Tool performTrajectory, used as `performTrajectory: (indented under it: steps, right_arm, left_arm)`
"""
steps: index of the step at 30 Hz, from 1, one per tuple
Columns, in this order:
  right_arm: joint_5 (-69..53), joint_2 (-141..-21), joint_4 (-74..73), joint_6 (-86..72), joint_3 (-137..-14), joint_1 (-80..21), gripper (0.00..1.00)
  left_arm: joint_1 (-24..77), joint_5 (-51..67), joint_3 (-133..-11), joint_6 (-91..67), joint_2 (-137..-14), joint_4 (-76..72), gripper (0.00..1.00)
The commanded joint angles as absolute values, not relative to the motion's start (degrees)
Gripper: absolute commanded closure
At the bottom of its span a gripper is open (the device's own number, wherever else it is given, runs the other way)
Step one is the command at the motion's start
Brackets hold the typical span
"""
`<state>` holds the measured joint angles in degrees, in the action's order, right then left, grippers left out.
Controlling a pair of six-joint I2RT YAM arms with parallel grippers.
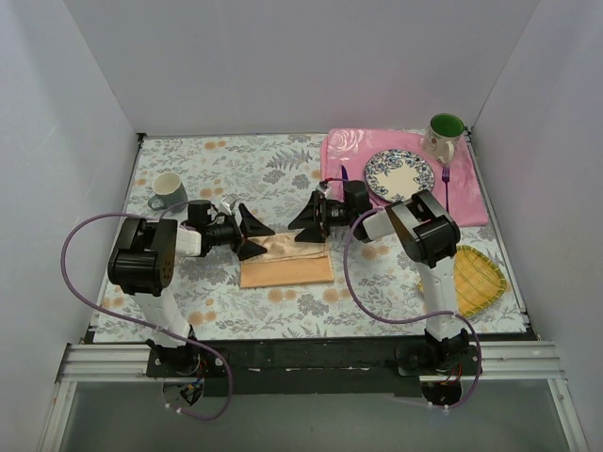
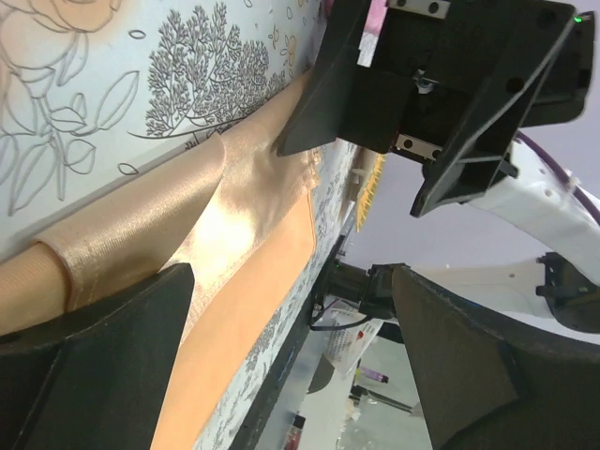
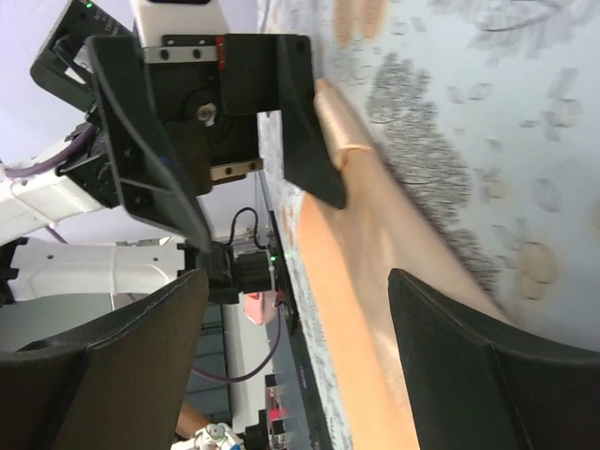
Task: Fold the napkin into a case and place the utensils inside
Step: Smooth out the 2/3-rectangle-folded napkin at the center of the board.
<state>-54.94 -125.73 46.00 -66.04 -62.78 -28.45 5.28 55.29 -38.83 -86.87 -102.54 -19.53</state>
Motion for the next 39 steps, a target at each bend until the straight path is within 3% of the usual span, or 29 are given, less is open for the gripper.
performTrajectory:
  steps: [1,10,16,21,23,26,28,29,30,34,39]
  right_arm:
    - [-54.49,-129.54,43.95,-61.62,-62.05,-27.6,0.15]
    - [-56.69,-127.71,45.26,-60.73,-61.7,-26.89,0.16]
    - [-61.17,-119.72,45.89,-61.26,-63.72,-29.0,0.21]
    - [-63.37,-112.34,39.49,-57.94,-63.45,-29.18,0.36]
    - [-62.5,-110.49,26.98,-47.85,-65.47,-29.27,0.41]
    - [-58.81,-108.63,13.94,-32.99,-68.28,-29.62,0.5]
    - [-56.17,-109.42,7.06,-26.66,-70.48,-30.14,0.64]
    - [-55.55,-110.03,4.6,-21.32,-72.58,-30.41,0.69]
    - [-54.85,-111.43,1.0,-19.79,-73.29,-30.67,0.77]
    - [-52.83,-114.25,-4.03,-14.25,-76.19,-32.25,0.93]
    - [-52.12,-117.06,-5.62,-11.87,-77.69,-33.48,0.99]
  left_arm:
    - [2.47,53.96,-37.18,-82.88,-107.39,-18.1,0.1]
    - [0.09,56.5,-37.18,-78.75,-108.2,-17.31,0.1]
    - [2.11,60.29,-38.76,-78.84,-97.22,-17.84,0.08]
    - [2.55,59.77,-46.13,-70.97,-87.12,-6.82,0.07]
    - [2.55,57.85,-47.89,-65.51,-81.15,-2.4,0.09]
    - [3.6,55.38,-52.11,-43.39,-74.55,16.53,0.19]
    - [5.61,50.29,-52.56,-24.28,-69.99,23.44,0.31]
    - [8.06,48.1,-51.78,-18.69,-68.57,26.08,0.5]
    - [9.13,45.12,-50.64,-14.2,-66.64,29.67,0.58]
    - [15.81,35.72,-39.68,-0.19,-58.46,28.05,0.62]
    - [24.42,28.58,-31.57,7.46,-55.29,21.46,0.68]
